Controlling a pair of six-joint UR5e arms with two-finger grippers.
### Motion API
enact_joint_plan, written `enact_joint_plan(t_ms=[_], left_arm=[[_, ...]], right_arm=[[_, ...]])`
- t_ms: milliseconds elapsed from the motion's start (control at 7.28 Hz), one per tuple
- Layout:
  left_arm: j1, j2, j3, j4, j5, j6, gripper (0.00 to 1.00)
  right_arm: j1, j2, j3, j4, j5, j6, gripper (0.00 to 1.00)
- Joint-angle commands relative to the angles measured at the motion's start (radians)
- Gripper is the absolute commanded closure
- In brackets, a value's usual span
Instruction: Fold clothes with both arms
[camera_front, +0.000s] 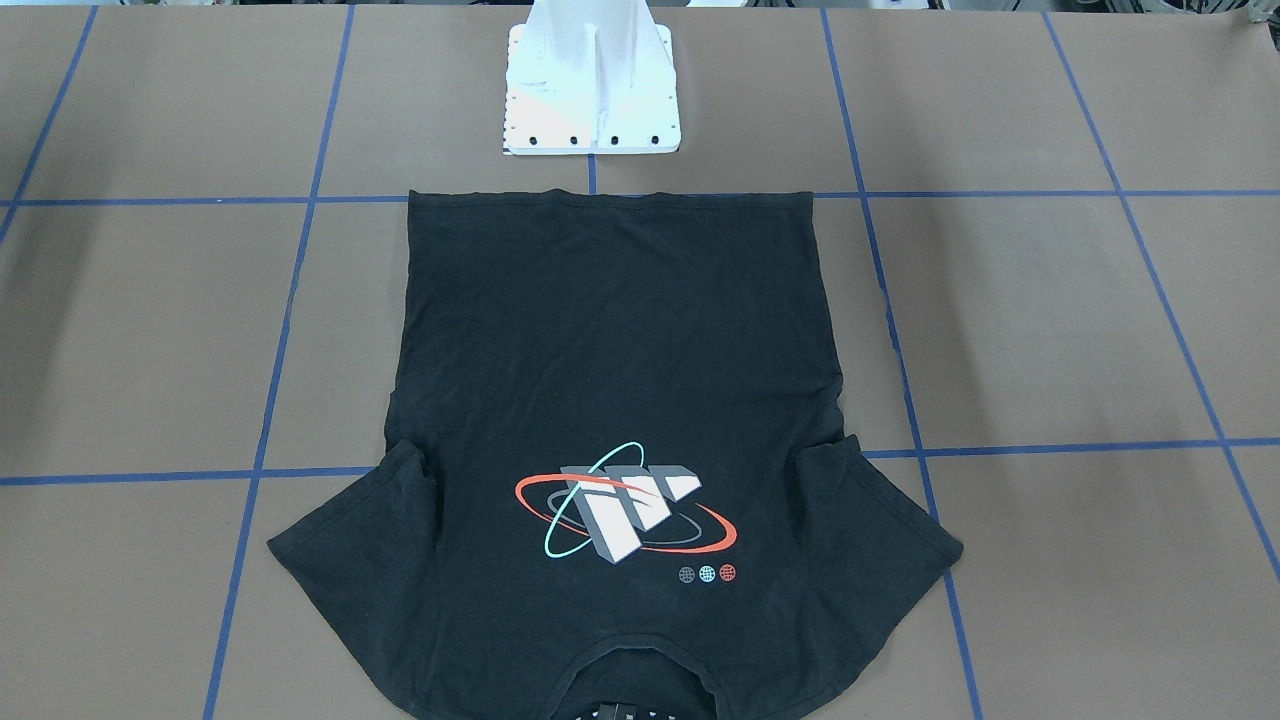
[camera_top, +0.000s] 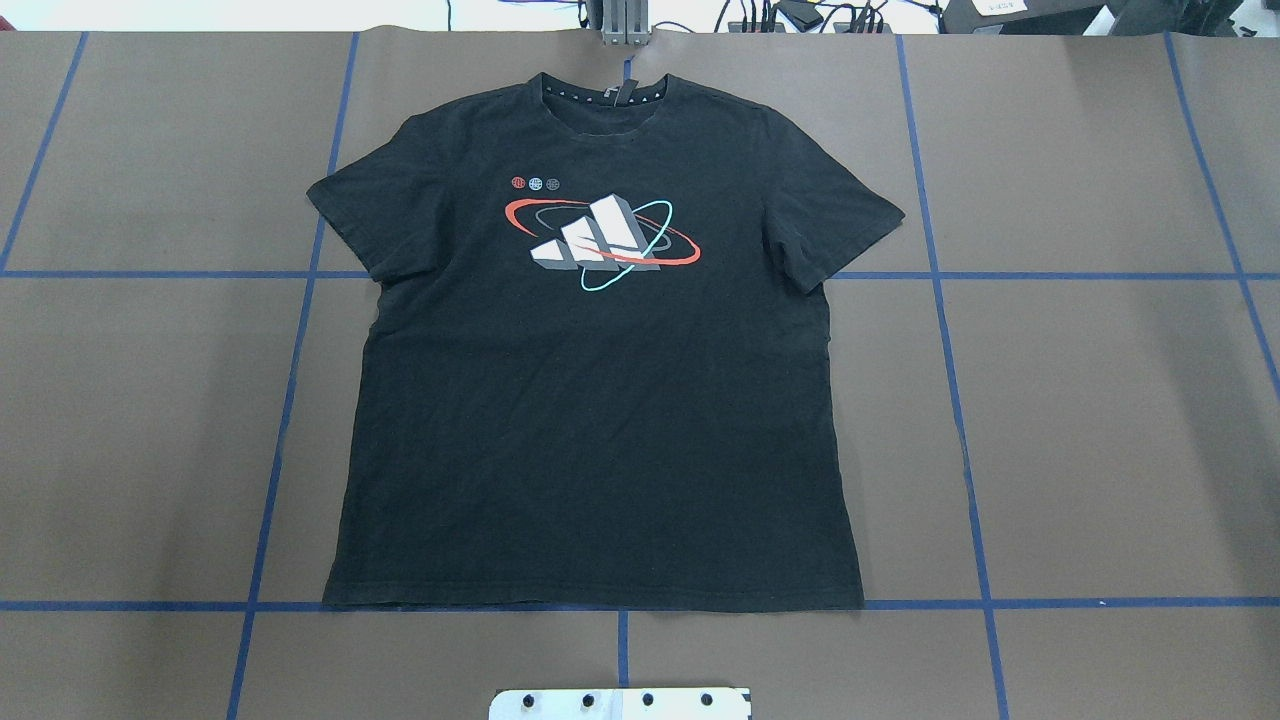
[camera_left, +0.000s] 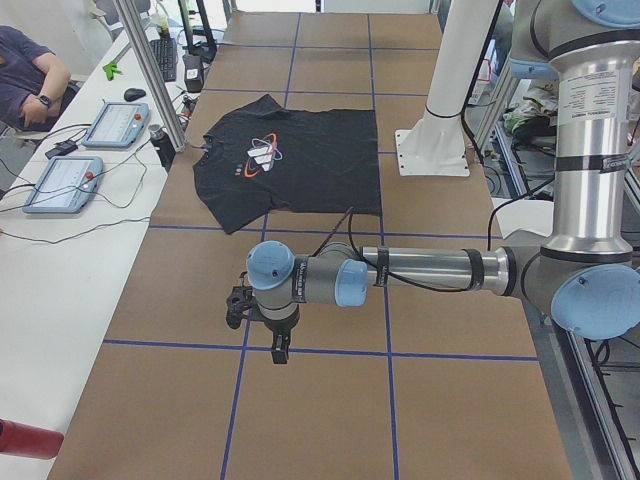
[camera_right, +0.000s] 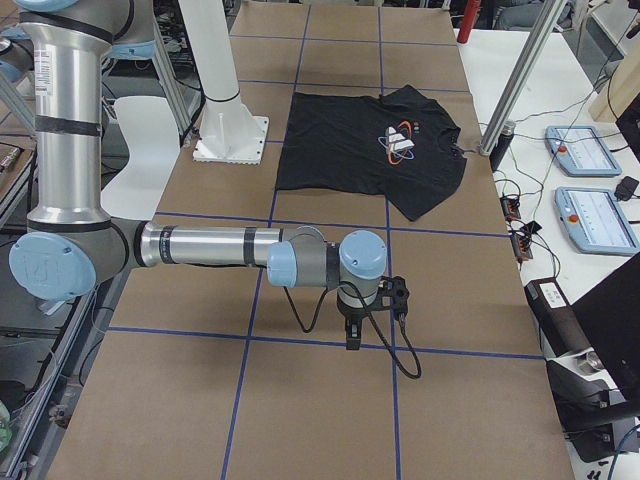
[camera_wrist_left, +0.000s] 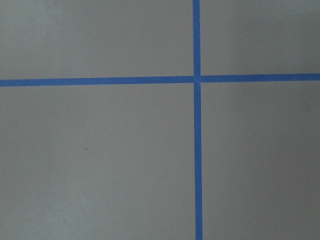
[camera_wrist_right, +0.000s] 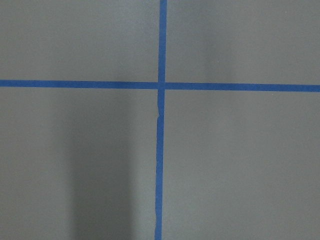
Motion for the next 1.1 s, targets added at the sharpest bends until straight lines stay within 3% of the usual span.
enact_joint_plan(t_ms=[0, 549, 961], left_arm=[[0.000, 0.000, -0.001, 0.000, 0.000, 0.000, 0.00], [0.000, -0.009, -0.012, 0.000, 0.000, 0.000, 0.00], [0.000, -0.112, -0.014, 0.002, 0.000, -0.009, 0.00]], right_arm=[[-0.007, 0.005, 0.002, 0.000, 0.002, 0.001, 0.00], [-0.010, 0.011, 0.014, 0.003, 0.002, 0.001, 0.00], [-0.068, 0.080, 0.028, 0.006, 0.002, 0.004, 0.00]])
